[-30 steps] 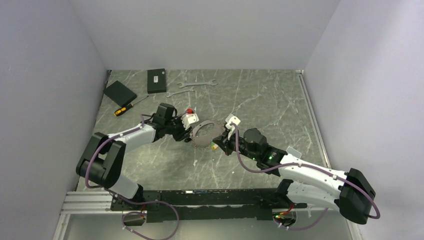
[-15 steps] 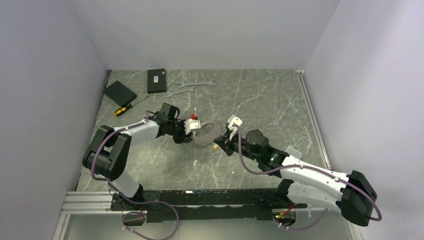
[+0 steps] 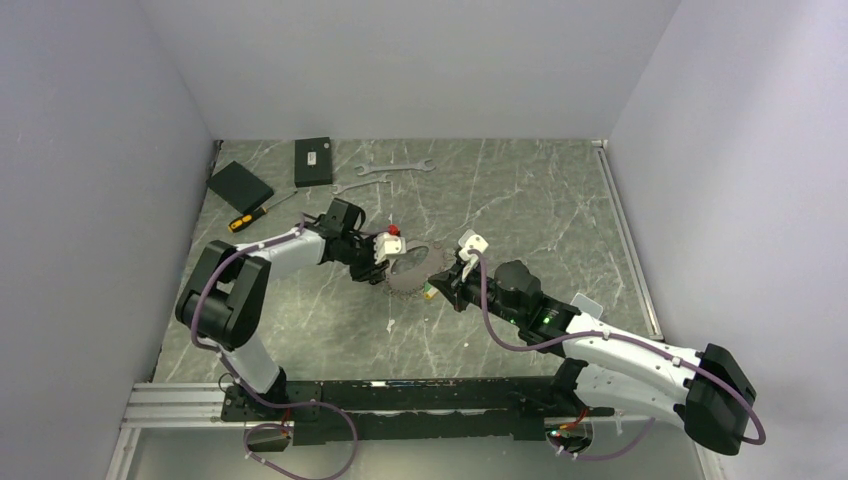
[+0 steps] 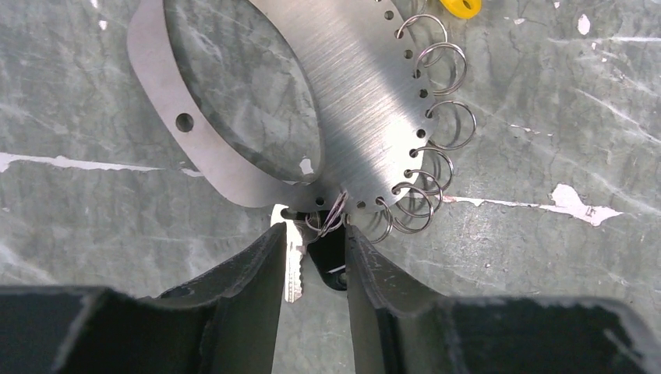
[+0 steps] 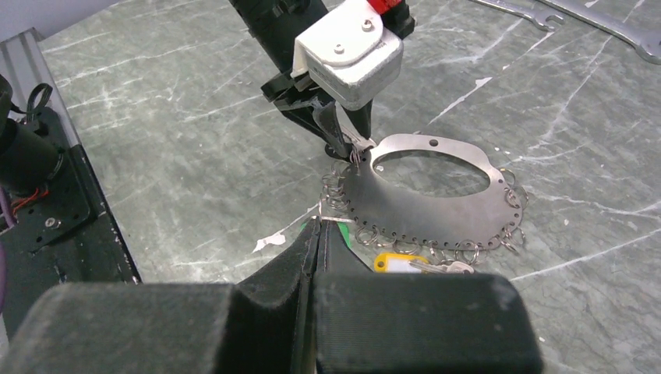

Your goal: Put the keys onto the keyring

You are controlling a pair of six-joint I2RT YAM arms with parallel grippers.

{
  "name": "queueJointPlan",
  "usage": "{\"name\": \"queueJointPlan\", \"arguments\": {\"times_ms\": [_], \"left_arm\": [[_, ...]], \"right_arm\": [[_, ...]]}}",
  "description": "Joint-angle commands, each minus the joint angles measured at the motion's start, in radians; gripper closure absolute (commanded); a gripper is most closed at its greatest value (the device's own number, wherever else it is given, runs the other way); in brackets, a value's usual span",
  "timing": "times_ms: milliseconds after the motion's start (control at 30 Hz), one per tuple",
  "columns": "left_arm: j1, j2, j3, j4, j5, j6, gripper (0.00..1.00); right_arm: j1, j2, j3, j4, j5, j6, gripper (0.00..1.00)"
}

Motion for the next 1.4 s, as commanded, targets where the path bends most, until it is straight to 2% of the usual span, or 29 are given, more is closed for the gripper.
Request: {"name": "queueJointPlan", "arguments": {"times_ms": [0, 500, 667, 800, 900, 1100, 1367], "left_arm": [[-0.020, 0.036, 0.053, -0.070, 0.020, 0.042, 0.63], [-0.036, 0.063, 0.062, -0.064, -0.037, 0.011, 0.69], [-0.037, 0.079, 0.075, -0.059, -0.061, -0.018, 0.81], [-0.038, 0.080, 0.081, -0.066, -0.064, -0.017, 0.96], [-0.040, 0.051, 0.059, -0.034, -0.061, -0.009, 1.00], [-0.045, -0.008, 0.011, 0.025, -0.060, 0.022, 1.00], [-0.045, -0.167, -0.075, 0.104, 0.001, 0.093, 1.00]], "right_arm": [[0.006, -0.023, -0.006, 0.063, 0.019, 0.010, 1.00], [0.010, -0.025, -0.008, 0.066, 0.021, 0.010, 1.00], [0.011, -0.023, -0.008, 0.066, 0.021, 0.010, 1.00], [0.011, -0.022, -0.008, 0.066, 0.022, 0.009, 1.00], [0.011, -0.021, -0.007, 0.065, 0.023, 0.008, 1.00], [0.011, -0.015, -0.001, 0.060, 0.027, 0.004, 1.00], [0.011, 0.008, 0.019, 0.040, 0.029, -0.003, 1.00]]}}
